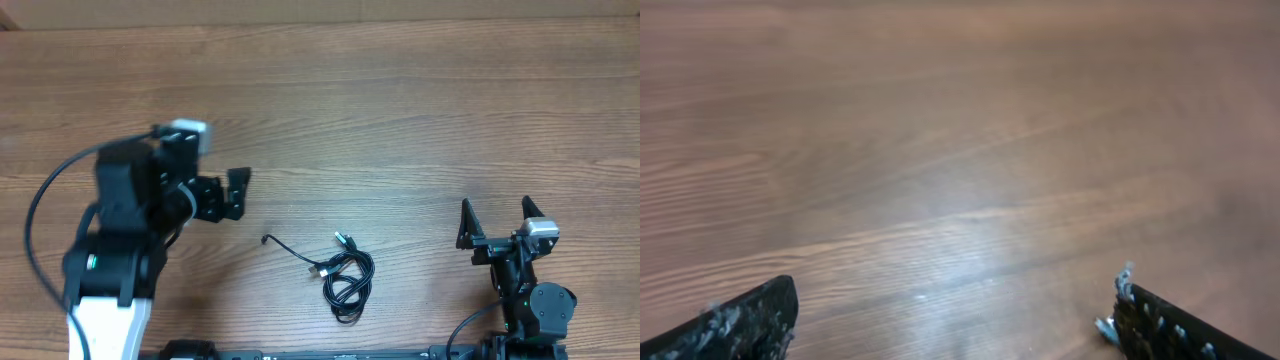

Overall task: Untangle cables
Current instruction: 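Move the left gripper over the black cable bundle and lower onto it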

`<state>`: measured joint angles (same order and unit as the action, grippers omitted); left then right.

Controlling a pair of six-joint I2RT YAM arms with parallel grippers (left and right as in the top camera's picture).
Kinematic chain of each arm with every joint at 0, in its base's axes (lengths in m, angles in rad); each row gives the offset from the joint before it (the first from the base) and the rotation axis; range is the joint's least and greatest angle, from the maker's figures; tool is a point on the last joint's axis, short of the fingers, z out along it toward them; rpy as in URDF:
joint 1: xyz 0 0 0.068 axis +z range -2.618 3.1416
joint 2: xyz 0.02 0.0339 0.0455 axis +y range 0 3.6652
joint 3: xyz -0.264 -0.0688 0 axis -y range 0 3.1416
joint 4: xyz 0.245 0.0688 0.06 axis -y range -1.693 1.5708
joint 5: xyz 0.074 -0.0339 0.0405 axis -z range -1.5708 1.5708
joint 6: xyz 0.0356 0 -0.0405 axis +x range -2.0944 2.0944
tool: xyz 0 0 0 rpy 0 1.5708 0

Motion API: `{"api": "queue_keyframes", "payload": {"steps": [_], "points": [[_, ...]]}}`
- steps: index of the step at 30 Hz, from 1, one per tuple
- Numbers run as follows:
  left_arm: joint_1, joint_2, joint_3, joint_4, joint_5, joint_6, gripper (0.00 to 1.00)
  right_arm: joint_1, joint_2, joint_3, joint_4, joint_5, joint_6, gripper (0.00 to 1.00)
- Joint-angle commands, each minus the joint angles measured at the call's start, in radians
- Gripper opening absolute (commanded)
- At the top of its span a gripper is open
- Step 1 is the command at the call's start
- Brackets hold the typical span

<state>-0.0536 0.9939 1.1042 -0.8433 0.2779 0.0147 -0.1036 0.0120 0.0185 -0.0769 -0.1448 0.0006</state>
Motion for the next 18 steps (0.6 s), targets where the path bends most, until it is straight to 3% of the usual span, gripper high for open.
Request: {"api": "queue_keyframes", "payload": {"steps": [1,10,18], "points": [[-0.113,0.126,0.112,-0.088,0.034,0.146,1.00,0.003,-0.007,-0.010,0.004,0.009,0.006,1.00],[-0.403,0.347,0.180,-0.168,0.032,0.391,1.00,0.003,-0.007,-0.010,0.004,0.009,0.006,1.00],[-0.471,0.511,0.180,-0.097,0.040,0.397,1.00,0.003,-0.007,-0.010,0.004,0.009,0.006,1.00]]}}
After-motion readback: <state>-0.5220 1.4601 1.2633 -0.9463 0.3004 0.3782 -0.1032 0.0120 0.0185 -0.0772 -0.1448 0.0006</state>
